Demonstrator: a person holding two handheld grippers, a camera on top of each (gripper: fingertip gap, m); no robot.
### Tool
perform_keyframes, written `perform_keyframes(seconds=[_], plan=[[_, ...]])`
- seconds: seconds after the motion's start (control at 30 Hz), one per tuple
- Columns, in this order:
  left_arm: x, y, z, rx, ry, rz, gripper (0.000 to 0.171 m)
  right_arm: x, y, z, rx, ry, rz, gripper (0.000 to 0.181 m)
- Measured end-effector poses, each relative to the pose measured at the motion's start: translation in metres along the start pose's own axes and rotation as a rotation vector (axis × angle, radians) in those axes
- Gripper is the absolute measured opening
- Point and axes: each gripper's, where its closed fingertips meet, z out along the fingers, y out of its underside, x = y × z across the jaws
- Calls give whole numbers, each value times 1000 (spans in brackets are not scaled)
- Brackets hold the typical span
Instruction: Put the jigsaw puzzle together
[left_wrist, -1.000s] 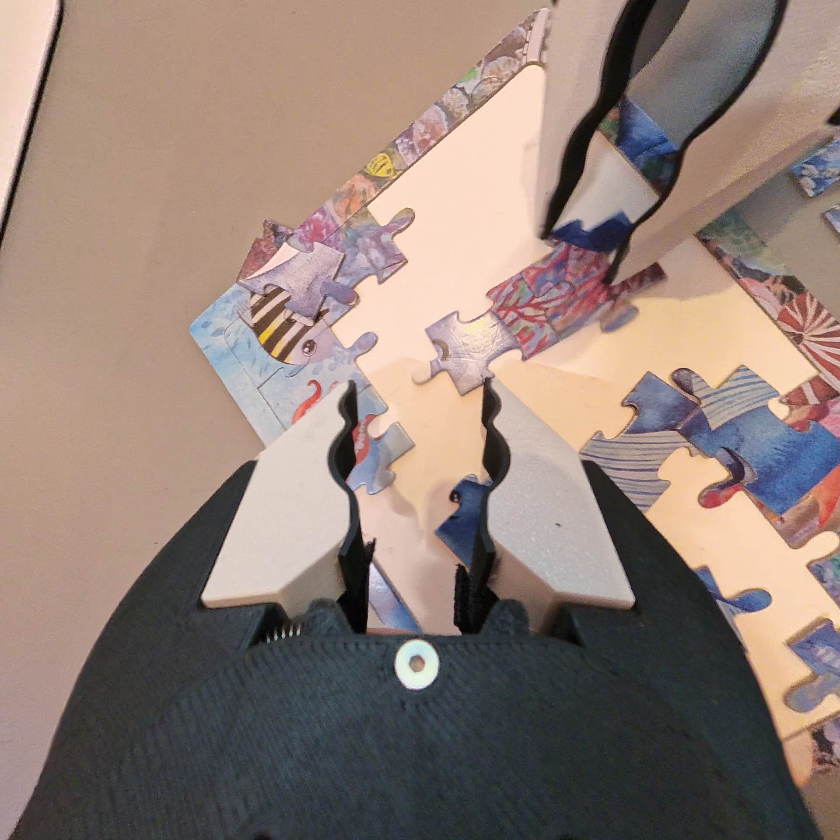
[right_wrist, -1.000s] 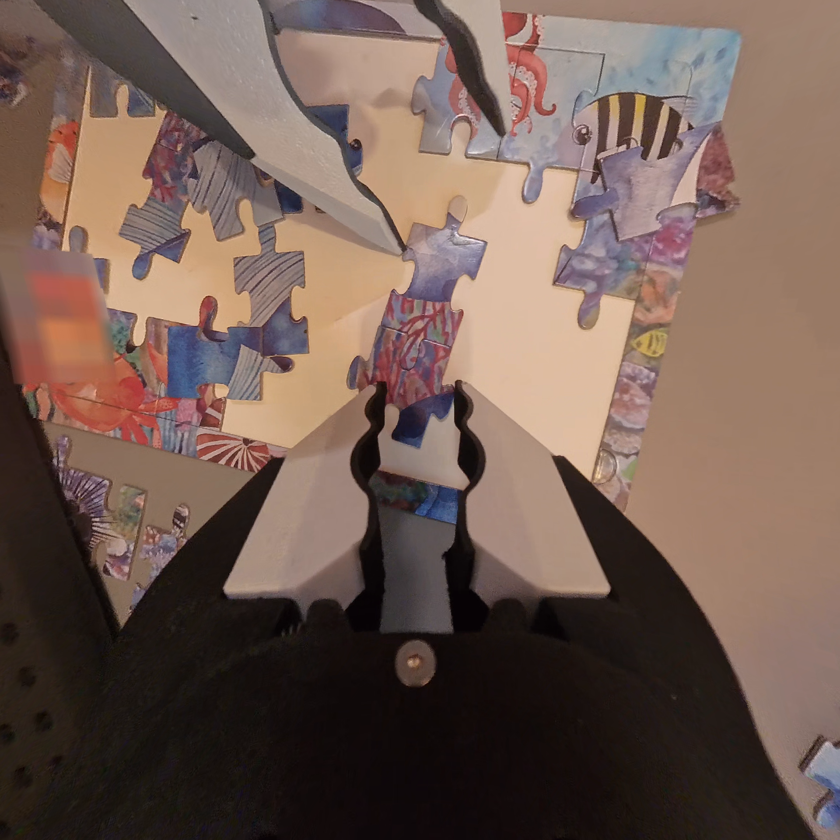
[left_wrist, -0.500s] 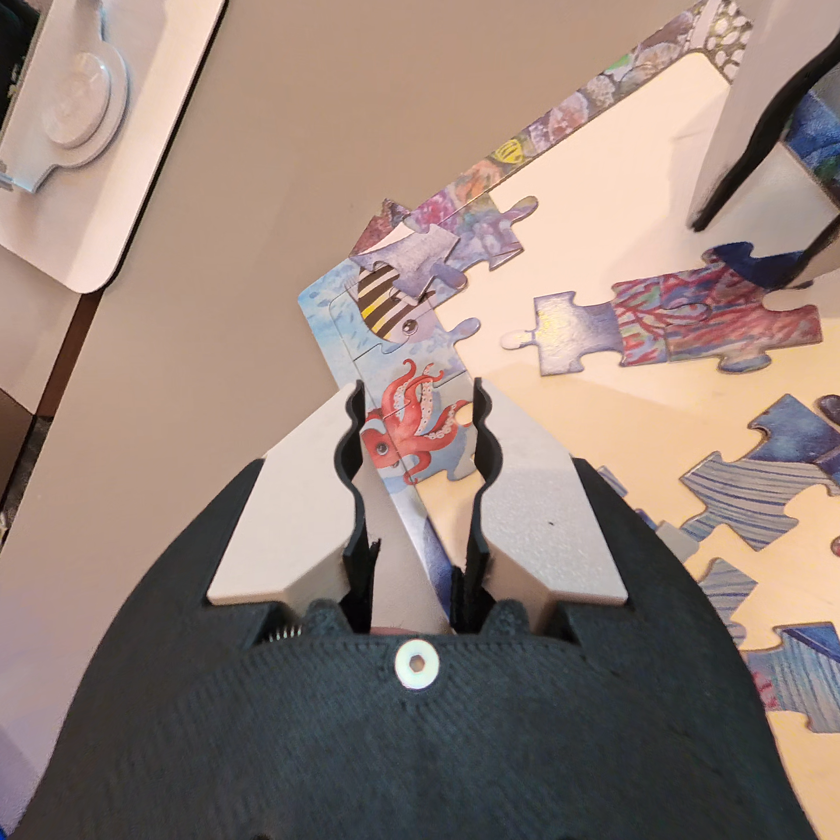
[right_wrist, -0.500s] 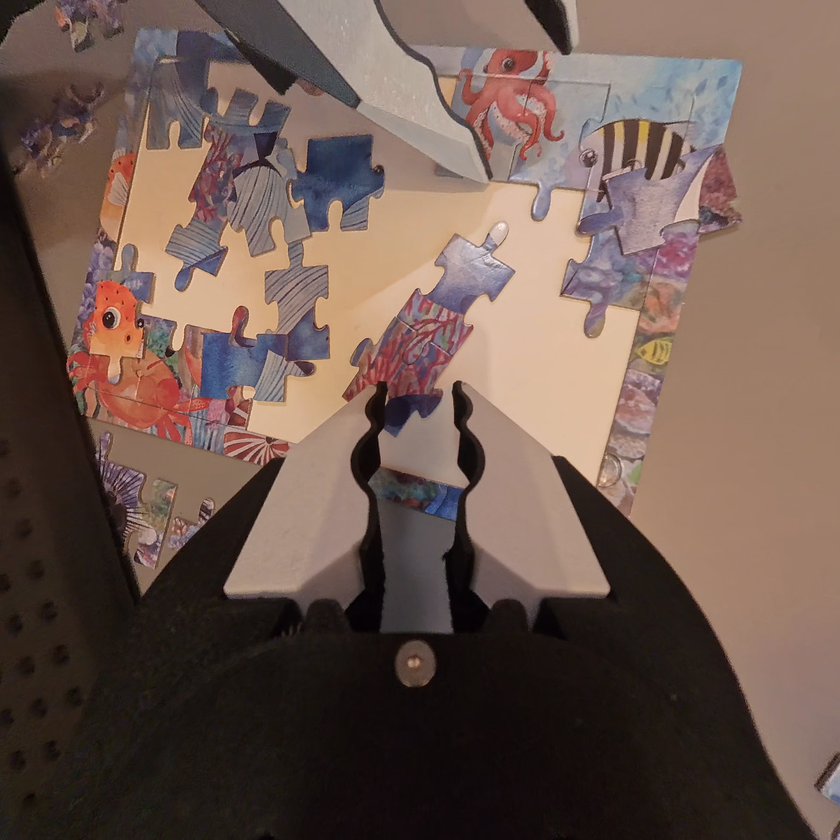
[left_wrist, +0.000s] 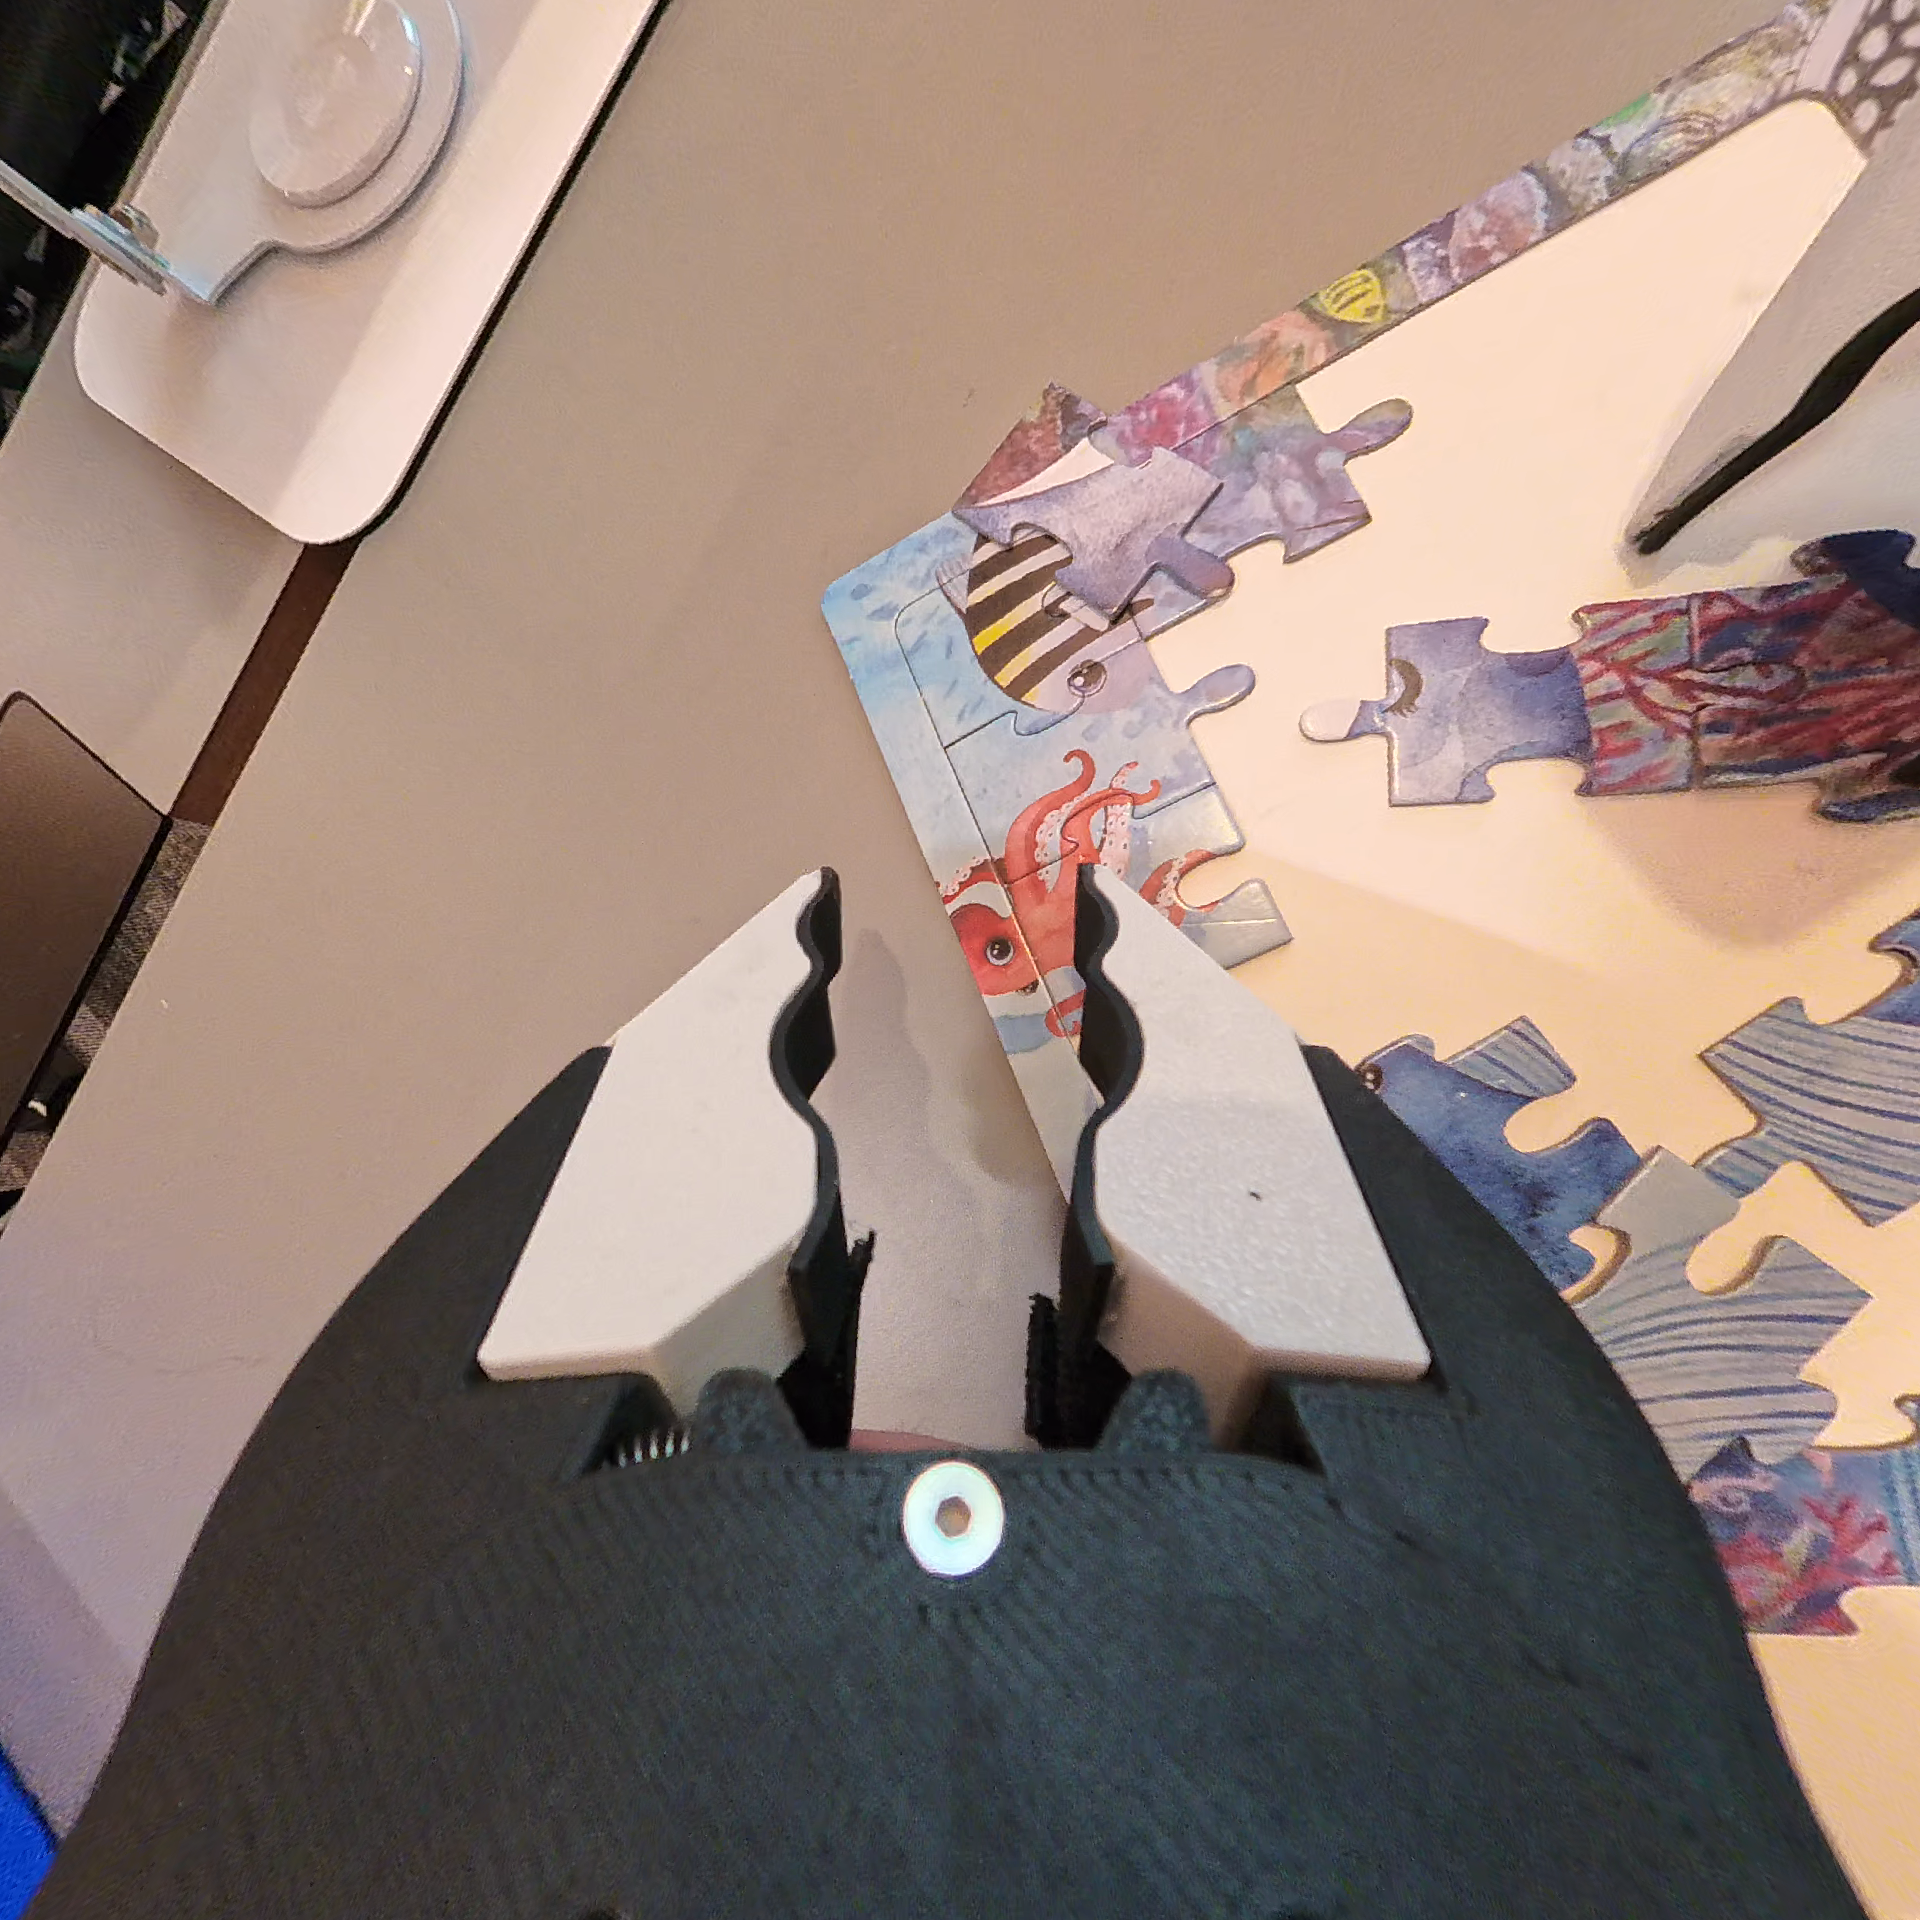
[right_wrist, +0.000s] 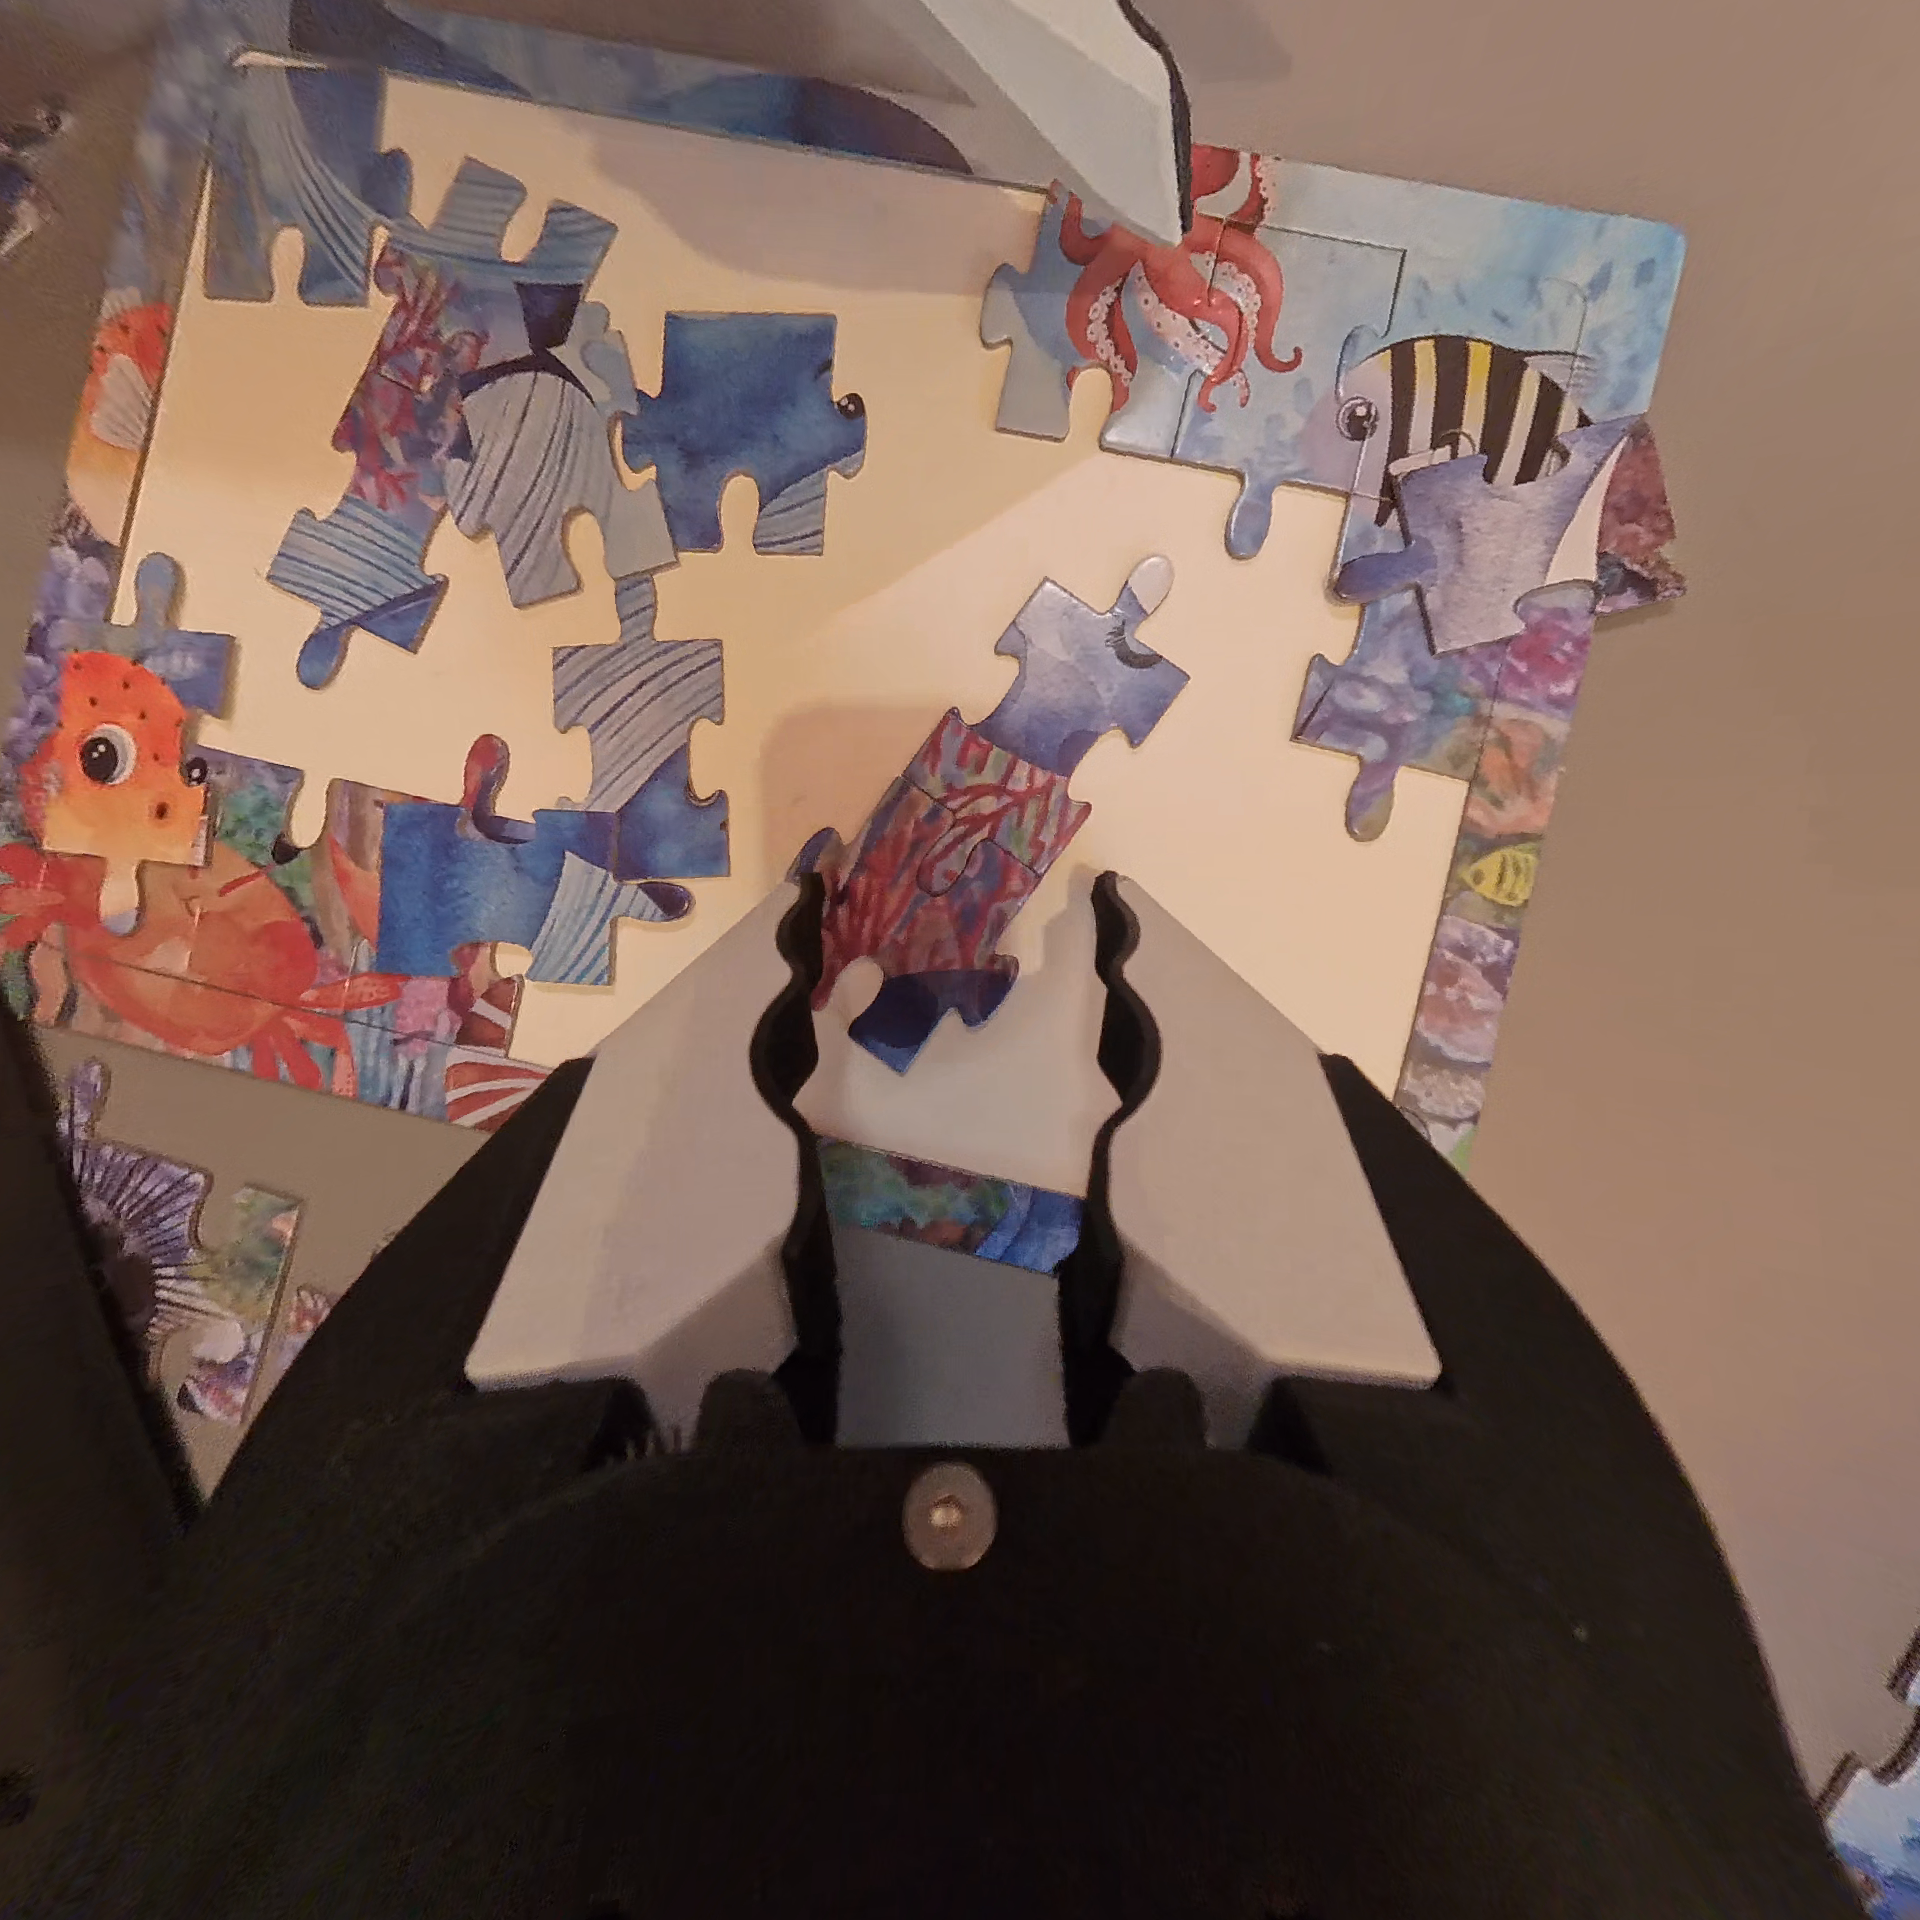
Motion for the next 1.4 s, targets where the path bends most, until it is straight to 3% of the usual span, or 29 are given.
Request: perform_keyframes(seconds=[0.3,0.43,0.53,0.83,1.17,1.4], plan=[[0,4,2,-6,21,-17,43,-1,0,-1,-3,3,-14,37],[1,3,0,8,40,-34,42,2,-5,0,20,19,10,61],[1,3,0,6,41,-36,42,3,-6,5,22,34,11,66],[7,5,2,-10,63,-19,42,-1,-8,8,26,42,-47,49],[13,7,0,-27,90,-1,42,-3,-7,8,16,38,-59,55],[16,7,-2,-27,109,2,42,-6,-7,7,16,25,-80,48]])
